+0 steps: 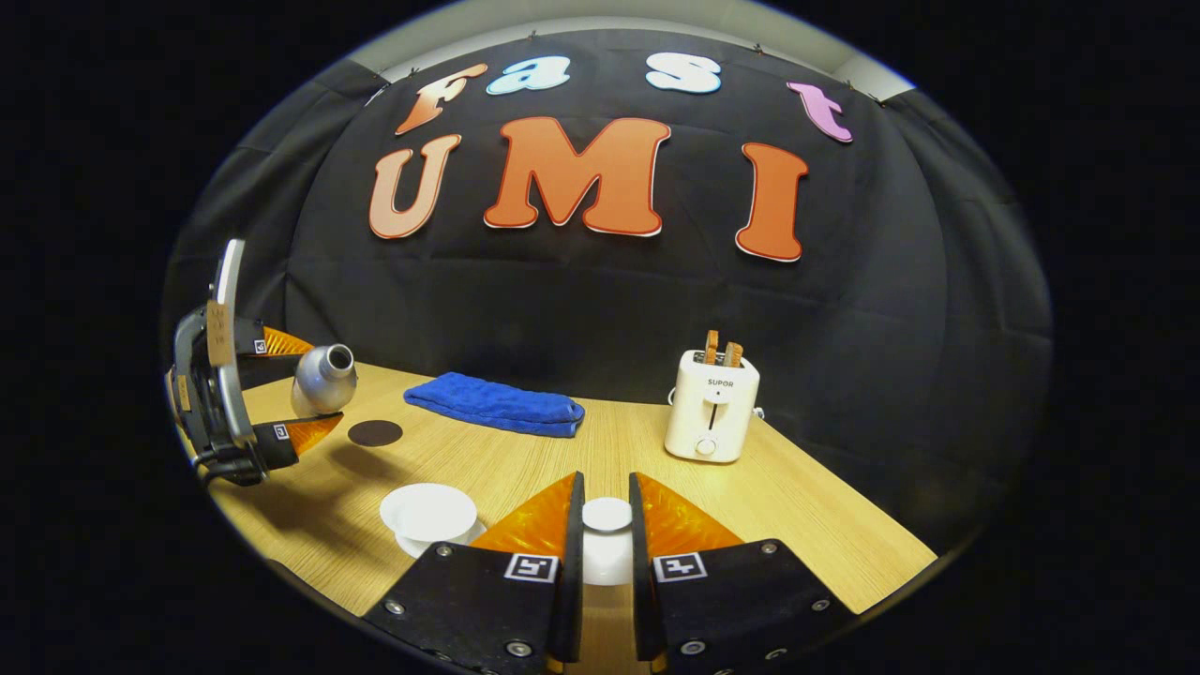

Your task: Open the teacup lid with one hand, grasp the water bottle and pour water into the teacup with the other hand; after pouring, place the water bottle on the coaster and then close the teacup lid.

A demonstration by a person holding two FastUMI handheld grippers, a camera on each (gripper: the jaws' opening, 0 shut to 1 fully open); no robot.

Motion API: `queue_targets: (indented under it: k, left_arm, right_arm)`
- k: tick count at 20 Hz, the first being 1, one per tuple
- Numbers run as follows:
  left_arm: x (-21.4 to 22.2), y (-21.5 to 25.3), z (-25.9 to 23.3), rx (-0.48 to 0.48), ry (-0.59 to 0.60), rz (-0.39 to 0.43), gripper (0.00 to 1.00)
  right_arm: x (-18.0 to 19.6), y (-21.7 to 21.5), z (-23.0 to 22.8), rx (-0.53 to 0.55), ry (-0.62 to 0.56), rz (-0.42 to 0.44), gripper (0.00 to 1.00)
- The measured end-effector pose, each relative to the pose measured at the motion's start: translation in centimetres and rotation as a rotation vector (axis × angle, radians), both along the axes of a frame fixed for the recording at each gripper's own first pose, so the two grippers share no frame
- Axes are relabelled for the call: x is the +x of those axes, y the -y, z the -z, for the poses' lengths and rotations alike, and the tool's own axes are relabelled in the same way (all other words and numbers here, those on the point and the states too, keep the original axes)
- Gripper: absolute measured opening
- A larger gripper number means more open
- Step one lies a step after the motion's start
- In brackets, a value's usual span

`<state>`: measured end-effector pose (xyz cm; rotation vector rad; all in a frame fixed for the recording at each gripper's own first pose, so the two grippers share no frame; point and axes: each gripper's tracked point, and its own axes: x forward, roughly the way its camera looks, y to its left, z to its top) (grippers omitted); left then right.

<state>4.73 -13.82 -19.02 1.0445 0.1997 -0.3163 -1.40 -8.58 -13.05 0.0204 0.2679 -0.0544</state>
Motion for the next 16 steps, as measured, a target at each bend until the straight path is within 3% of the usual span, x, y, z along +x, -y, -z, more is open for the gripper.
queue_targets:
  k: [6, 7, 16]
  left_arm:
    - [-0.3, 0.0, -0.3, 0.153, 0.047, 0.068, 0.84]
    - [-0.4, 0.2, -0.4, 0.18, 0.056, 0.08, 0.81]
    - [-0.9, 0.3, -0.9, 0.388, 0.123, 0.172, 0.84]
  right_arm:
    - [-0.5, 0.7, 0.2, -0.011, 0.001, 0.015, 0.23]
    - [-0.5, 0.7, 0.2, -0.009, 0.002, 0.017, 0.23]
    - [-0.8, 1.7, 0.1, -0.002, 0.009, 0.038, 0.23]
